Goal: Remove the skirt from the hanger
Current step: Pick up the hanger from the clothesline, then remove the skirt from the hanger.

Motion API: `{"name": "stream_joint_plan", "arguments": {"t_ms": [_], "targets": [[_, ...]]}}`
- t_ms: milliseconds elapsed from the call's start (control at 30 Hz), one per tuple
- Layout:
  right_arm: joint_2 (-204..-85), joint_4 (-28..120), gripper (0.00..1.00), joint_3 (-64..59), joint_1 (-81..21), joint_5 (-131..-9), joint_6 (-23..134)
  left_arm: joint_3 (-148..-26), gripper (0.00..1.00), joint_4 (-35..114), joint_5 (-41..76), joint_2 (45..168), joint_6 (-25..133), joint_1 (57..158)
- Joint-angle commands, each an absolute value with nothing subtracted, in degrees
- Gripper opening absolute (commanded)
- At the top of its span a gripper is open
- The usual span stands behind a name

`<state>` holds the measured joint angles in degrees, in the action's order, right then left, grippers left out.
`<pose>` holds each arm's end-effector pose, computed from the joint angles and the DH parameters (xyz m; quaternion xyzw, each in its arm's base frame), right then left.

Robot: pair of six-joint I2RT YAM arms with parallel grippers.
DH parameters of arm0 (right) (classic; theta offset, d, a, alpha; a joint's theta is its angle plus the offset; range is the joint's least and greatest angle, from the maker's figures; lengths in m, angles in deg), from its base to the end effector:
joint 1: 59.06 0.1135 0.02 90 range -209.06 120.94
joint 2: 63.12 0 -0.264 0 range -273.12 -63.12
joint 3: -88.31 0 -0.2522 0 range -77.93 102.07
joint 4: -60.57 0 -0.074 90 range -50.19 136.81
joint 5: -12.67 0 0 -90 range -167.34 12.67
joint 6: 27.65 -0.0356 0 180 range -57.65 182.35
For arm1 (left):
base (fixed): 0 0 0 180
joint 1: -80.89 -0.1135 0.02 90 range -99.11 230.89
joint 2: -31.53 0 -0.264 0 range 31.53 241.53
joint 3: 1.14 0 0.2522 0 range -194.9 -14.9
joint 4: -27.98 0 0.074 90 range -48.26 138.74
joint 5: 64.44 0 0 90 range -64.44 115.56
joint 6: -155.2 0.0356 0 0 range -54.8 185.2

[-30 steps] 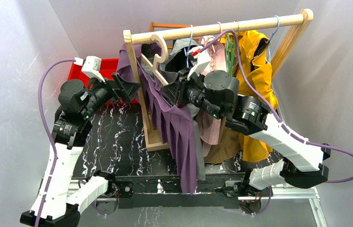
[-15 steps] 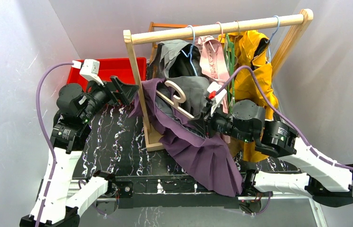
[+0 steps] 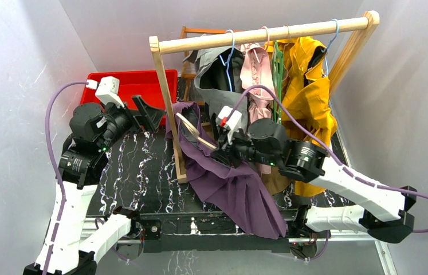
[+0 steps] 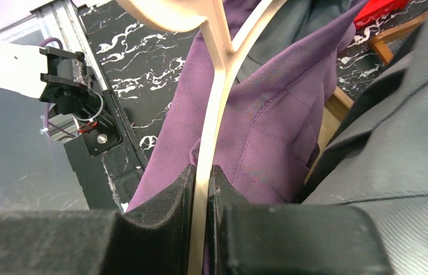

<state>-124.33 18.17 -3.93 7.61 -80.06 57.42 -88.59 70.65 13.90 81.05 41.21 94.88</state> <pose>0.0902 0.2049 0.4277 -0.3969 0.6920 0.3371 0.4999 0.1497 -0.0447 0.4603 0.0047 0.7351 -0.2899 0.6128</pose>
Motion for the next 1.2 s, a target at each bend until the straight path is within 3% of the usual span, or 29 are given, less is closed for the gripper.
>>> {"name": "stream_joint_plan", "arguments": {"t_ms": [0,233,700,900,1167], "targets": [[-126.8,27.9,0.00,-1.0,8.8,-69.5,59.3,-89.1,0.98,75.7,11.1,77.6,42.2,94.9],[-118.0,20.4,0.00,-2.9,8.8,-73.9,56.4,-89.3,0.98,74.1,10.3,80.2,43.7,94.9],[-111.9,4.0,0.00,1.9,8.8,-59.7,61.4,-87.3,0.98,71.7,12.3,81.4,42.4,94.9],[-112.3,5.9,0.00,5.2,8.8,-58.8,61.6,-88.7,0.98,72.8,17.1,79.1,42.8,94.9],[-119.5,28.3,0.00,-1.4,8.8,-66.1,57.8,-89.9,0.98,73.7,22.0,76.9,41.5,94.9]]}}
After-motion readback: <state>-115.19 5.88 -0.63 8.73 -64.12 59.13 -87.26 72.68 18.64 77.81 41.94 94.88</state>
